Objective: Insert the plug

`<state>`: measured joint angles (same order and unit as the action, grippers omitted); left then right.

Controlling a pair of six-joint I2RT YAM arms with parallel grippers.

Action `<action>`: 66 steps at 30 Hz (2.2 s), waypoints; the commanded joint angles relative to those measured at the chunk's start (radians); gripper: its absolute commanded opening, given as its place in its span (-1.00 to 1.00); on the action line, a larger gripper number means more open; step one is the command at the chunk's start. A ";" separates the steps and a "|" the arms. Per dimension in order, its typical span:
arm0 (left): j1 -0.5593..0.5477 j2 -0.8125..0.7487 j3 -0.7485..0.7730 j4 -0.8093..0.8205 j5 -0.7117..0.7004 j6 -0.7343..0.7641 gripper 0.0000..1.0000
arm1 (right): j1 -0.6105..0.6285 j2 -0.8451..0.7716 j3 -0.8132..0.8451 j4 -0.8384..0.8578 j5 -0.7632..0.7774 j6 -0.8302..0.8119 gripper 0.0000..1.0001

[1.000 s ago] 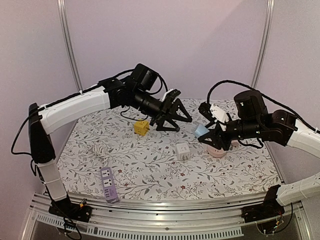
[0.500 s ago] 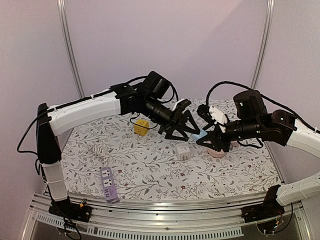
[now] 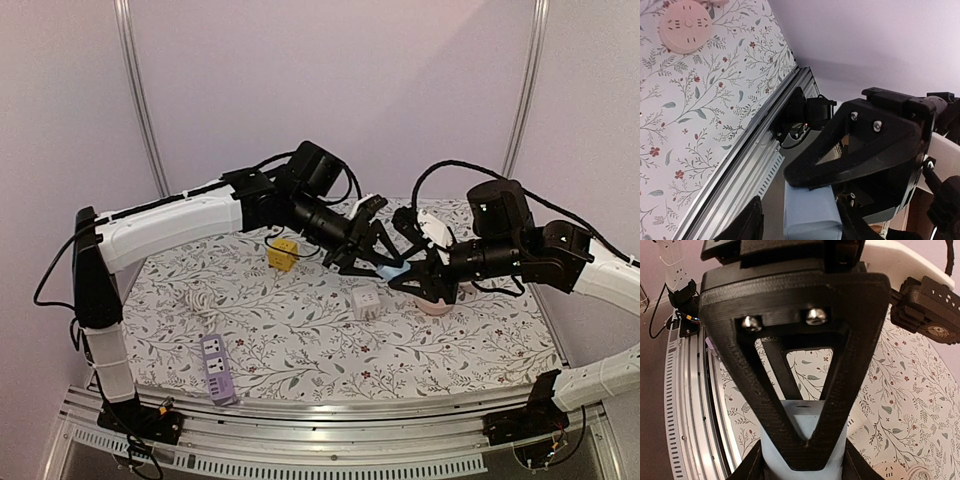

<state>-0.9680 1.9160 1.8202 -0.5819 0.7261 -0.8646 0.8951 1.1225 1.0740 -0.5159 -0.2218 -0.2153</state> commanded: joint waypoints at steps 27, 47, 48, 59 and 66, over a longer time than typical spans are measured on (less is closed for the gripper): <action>-0.015 0.033 0.004 0.012 0.029 -0.019 -1.00 | 0.020 0.032 -0.009 0.044 0.077 0.006 -0.22; 0.003 -0.066 -0.030 -0.184 -0.221 0.016 -1.00 | 0.023 0.002 -0.048 0.055 0.111 0.172 0.98; 0.004 -0.072 -0.032 -0.190 -0.232 0.013 -1.00 | 0.022 0.004 -0.045 0.054 0.117 0.183 0.98; 0.005 -0.170 -0.081 -0.361 -0.481 0.004 -1.00 | 0.023 0.000 -0.051 0.061 0.191 0.269 0.98; 0.005 -0.277 -0.198 -0.407 -0.607 -0.047 -1.00 | 0.023 -0.029 -0.054 0.055 0.346 0.312 0.98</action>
<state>-0.9665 1.7027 1.6737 -0.9195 0.2337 -0.8768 0.9100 1.1282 1.0294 -0.4667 0.0082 0.0574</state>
